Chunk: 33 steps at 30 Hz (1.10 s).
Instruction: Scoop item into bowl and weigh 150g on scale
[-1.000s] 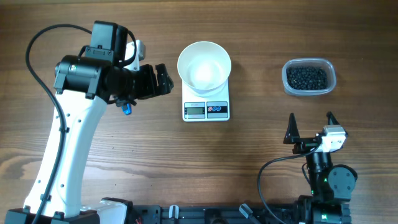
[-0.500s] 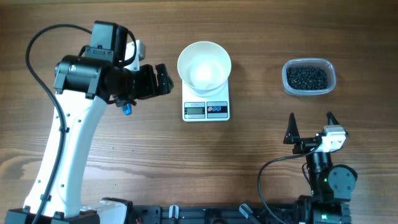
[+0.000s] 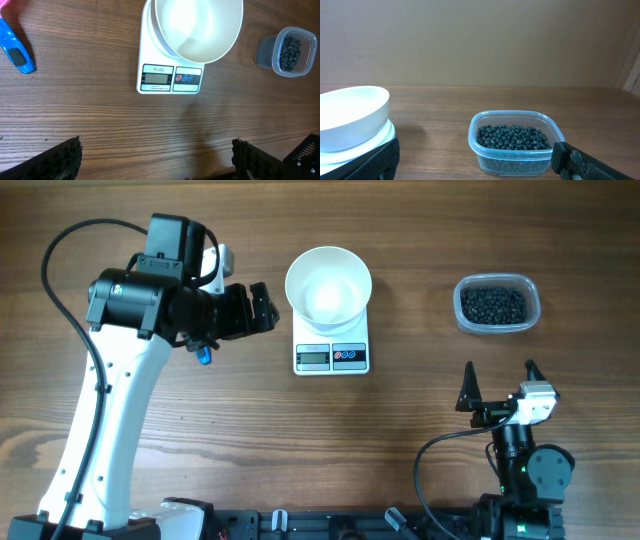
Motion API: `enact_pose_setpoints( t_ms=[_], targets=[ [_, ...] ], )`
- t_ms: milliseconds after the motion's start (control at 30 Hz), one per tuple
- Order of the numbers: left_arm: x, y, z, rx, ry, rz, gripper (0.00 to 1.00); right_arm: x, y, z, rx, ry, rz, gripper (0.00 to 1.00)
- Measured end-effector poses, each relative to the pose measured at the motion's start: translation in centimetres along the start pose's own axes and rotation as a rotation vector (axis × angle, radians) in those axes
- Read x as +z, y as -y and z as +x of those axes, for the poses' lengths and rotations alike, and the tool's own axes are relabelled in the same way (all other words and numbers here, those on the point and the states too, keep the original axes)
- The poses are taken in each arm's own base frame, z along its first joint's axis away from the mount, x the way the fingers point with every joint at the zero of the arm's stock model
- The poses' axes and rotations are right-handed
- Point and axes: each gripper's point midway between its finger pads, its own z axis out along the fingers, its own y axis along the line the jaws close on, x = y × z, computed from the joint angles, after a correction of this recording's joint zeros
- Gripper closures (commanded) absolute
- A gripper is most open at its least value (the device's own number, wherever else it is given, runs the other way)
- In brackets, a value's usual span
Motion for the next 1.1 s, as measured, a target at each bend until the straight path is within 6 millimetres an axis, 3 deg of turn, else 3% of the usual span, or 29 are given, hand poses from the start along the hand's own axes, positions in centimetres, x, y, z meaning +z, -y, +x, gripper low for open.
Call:
enact_pose_setpoints(
  t_ms=[800, 1100],
  targets=[
    [0.0, 0.2, -0.1, 0.0, 0.004, 0.008, 0.0, 0.0, 0.0, 0.0, 0.0, 0.0, 0.0, 0.0],
    [0.7, 3.5, 1.2, 0.089, -0.024, 0.07, 0.0, 0.0, 0.0, 0.0, 0.0, 0.0, 0.0, 0.0]
  ],
)
